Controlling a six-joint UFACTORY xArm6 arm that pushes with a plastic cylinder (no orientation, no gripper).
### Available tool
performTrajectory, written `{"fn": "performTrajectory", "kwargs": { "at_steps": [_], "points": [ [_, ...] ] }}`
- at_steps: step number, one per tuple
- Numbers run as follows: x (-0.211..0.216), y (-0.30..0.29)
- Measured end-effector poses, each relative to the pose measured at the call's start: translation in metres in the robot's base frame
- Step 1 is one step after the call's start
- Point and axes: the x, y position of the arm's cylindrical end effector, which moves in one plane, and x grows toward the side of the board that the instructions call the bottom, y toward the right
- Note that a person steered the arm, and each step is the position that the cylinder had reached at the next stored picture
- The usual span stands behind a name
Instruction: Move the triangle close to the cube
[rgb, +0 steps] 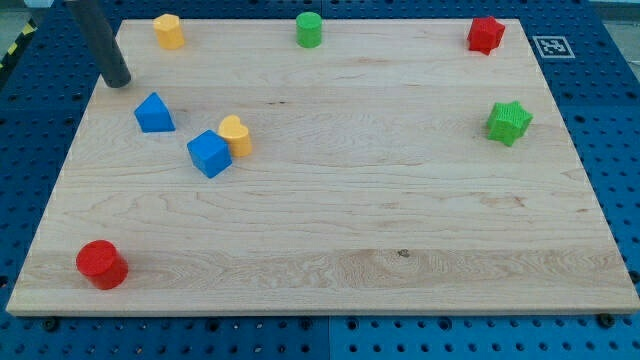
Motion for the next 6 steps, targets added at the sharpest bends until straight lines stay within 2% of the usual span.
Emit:
{"fn": "performTrajectory", "kwargs": {
  "at_steps": [1,2,3,4,5,6],
  "points": [
    [0.022,0.005],
    [0.044,0.047],
    [0.047,0.094],
    [0.053,0.107],
    [0.03,0.104],
    [-0.018,0.08]
  ]
}}
